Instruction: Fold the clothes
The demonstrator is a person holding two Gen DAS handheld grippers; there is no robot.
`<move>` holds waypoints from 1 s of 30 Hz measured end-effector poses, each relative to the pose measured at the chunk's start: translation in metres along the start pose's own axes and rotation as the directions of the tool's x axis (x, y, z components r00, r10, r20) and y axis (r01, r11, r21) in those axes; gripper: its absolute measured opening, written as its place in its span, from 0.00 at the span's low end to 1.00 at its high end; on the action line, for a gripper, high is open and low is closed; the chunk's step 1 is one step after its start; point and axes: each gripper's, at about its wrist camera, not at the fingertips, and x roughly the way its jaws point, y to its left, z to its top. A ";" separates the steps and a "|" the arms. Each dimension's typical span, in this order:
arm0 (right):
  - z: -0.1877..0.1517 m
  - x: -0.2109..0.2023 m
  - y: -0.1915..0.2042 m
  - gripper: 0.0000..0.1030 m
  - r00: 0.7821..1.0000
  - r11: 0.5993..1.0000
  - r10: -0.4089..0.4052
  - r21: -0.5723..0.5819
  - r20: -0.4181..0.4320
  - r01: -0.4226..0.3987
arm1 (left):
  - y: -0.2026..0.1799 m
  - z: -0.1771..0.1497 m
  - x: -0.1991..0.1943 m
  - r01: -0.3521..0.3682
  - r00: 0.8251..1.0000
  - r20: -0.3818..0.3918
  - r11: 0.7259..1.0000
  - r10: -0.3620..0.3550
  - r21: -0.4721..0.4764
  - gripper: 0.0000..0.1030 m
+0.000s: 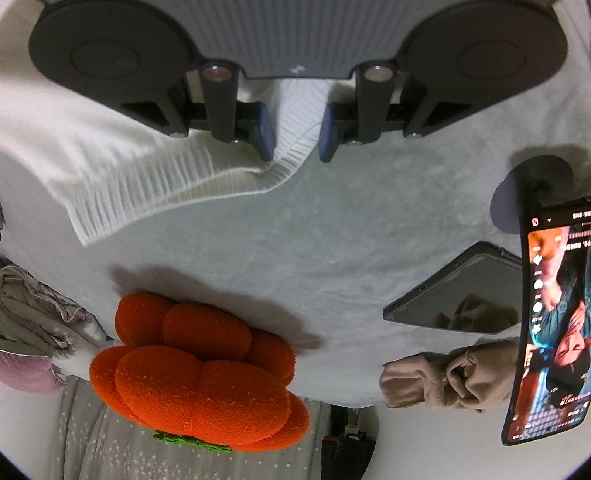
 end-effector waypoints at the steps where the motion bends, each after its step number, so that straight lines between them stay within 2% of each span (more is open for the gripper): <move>1: -0.005 0.003 0.000 0.04 1.000 1.000 0.013 0.013 -0.010 -0.013 | -0.001 0.000 0.000 -0.002 1.000 0.000 1.000 0.002 0.003 0.27; 6: -0.030 0.027 -0.004 0.04 0.994 0.994 0.075 0.081 -0.085 -0.068 | -0.002 0.000 0.000 -0.011 1.000 -0.002 1.000 0.011 0.008 0.28; 13: -0.050 0.062 -0.012 0.04 0.978 0.989 0.109 0.121 -0.178 -0.088 | -0.006 0.000 -0.004 -0.039 0.999 -0.007 0.999 0.039 0.024 0.28; 17: -0.053 0.065 -0.016 0.04 0.976 0.984 0.128 0.143 -0.179 -0.103 | -0.010 -0.001 -0.010 -0.065 0.998 -0.012 0.997 0.065 0.048 0.28; 20: -0.054 0.062 -0.019 0.07 0.975 0.980 0.142 0.162 -0.169 -0.114 | -0.007 0.000 -0.019 -0.066 0.997 -0.030 0.998 0.066 0.024 0.28; 24: -0.053 0.056 -0.023 0.14 0.974 0.972 0.161 0.194 -0.161 -0.129 | 0.005 0.002 -0.040 -0.029 0.998 -0.049 0.998 0.026 -0.049 0.31; 27: -0.051 0.050 -0.025 0.18 0.974 0.968 0.170 0.212 -0.153 -0.136 | 0.007 0.001 -0.056 -0.006 0.999 -0.048 0.998 0.002 -0.069 0.33; 28: -0.050 0.047 -0.025 0.24 0.975 0.967 0.170 0.215 -0.144 -0.137 | 0.005 0.001 -0.061 0.003 0.999 -0.046 0.998 -0.006 -0.070 0.34; 29: -0.049 0.043 -0.026 0.39 0.977 0.966 0.168 0.217 -0.130 -0.138 | 0.003 0.000 -0.064 0.012 0.999 -0.044 0.998 -0.015 -0.068 0.34; 30: -0.048 0.039 -0.026 0.44 0.979 0.966 0.166 0.218 -0.117 -0.138 | 0.000 0.000 -0.066 0.023 0.999 -0.043 0.998 -0.025 -0.064 0.34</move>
